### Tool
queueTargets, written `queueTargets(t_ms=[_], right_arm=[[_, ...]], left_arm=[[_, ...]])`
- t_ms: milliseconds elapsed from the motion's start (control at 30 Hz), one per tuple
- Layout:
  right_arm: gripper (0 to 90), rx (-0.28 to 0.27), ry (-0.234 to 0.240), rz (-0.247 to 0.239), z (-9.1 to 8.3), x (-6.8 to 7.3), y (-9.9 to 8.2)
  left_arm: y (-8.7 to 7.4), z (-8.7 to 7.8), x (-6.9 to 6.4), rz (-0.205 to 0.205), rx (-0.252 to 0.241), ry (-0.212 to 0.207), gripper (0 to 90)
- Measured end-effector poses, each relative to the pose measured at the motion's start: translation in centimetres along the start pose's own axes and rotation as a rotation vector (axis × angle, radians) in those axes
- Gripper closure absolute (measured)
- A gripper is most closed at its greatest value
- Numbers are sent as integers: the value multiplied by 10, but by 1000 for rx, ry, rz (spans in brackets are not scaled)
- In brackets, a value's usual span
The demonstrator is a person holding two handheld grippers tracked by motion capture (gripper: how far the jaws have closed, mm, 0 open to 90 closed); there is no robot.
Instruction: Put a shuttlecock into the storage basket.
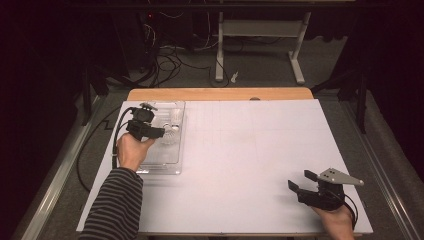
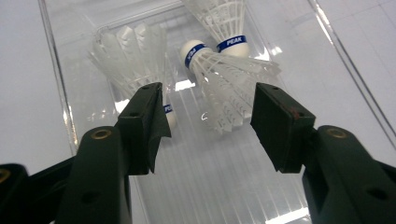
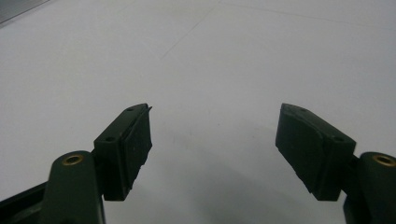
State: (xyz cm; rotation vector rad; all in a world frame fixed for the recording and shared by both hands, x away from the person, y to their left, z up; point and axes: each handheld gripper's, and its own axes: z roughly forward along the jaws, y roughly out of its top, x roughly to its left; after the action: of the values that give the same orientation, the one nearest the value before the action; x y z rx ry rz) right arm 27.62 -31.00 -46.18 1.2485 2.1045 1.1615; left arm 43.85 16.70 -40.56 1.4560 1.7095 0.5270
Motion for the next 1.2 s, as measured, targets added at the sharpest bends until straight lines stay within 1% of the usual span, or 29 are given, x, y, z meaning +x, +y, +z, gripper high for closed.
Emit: queueTargets(t_ms=[67,233,400,700,900,1033,1200], right_arm=[[275,0,0,0,0,0,0],[275,0,0,1,0,0,0],[275,1,0,3,0,0,0],[275,0,0,0,0,0,0],[275,0,0,1,0,0,0],[275,1,1,3,0,0,0],[275,1,0,0,0,0,0]], left_arm=[[-2,-1,-1,4,-1,-7,445],[-2,-6,-3,-8,-10,-26,435],[-4,-12,-6,-8,-18,-47,426],[-9,-22,-12,6,-26,-85,411],[-12,-27,-16,5,-38,-101,408],[-15,-29,-16,1,-37,-109,405],[-19,-33,-18,13,-44,-121,397]])
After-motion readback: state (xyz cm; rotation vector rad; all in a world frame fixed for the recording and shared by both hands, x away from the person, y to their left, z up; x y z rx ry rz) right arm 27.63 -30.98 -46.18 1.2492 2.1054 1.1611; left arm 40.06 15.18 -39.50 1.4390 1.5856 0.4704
